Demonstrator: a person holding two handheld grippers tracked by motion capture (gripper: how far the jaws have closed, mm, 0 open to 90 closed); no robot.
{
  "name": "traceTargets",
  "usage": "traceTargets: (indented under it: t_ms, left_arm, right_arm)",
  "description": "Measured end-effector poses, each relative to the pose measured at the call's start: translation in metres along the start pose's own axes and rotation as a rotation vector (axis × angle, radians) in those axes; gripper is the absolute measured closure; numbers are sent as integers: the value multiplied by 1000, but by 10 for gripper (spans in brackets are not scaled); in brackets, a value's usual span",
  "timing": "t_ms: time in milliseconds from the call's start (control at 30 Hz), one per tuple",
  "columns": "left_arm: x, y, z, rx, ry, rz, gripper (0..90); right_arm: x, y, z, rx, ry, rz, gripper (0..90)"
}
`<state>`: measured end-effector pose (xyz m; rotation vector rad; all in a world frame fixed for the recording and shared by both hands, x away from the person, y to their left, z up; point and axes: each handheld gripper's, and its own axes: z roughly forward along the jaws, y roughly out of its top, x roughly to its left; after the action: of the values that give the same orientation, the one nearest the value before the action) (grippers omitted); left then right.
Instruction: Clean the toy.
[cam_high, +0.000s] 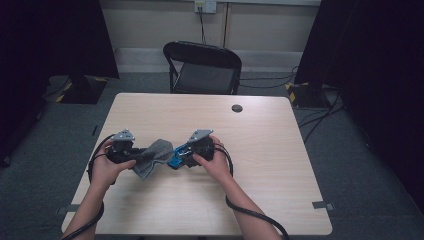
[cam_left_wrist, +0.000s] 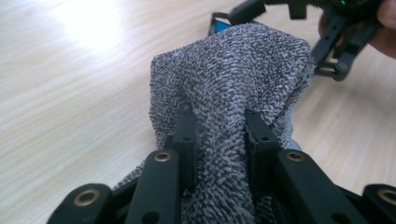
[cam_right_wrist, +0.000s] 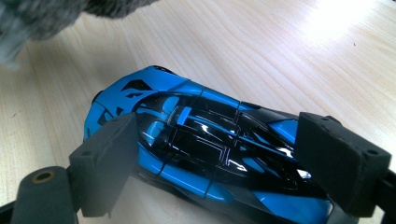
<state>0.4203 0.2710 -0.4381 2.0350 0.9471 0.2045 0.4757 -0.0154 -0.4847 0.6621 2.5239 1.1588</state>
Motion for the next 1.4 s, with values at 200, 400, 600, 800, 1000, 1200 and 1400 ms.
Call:
traceTargets:
  t_ms: [200, 400, 600, 800, 1000, 1200, 1400]
  left_arm:
    - [19, 10, 8, -34, 56, -43, 705]
    - [40, 33, 41, 2, 104, -38, 705]
    - [46, 46, 81, 42, 110, -27, 704]
    - [45, 55, 115, 81, 98, 9, 684]
    - [39, 57, 118, 43, 107, 47, 395]
    - [39, 49, 93, 36, 163, 34, 352]
    - [49, 31, 100, 102, 142, -2, 495]
  right_arm:
    - [-2, -6, 1, -39, 2, 10, 138]
    - [-2, -7, 2, -49, 0, 12, 138]
    - [-2, -7, 3, -51, -1, 15, 138]
    - [-3, -7, 4, -58, 1, 21, 137]
    - [-2, -8, 4, -65, 1, 22, 138]
    - [-2, -8, 4, -65, -2, 24, 137]
    - [-2, -9, 5, -69, 2, 26, 136]
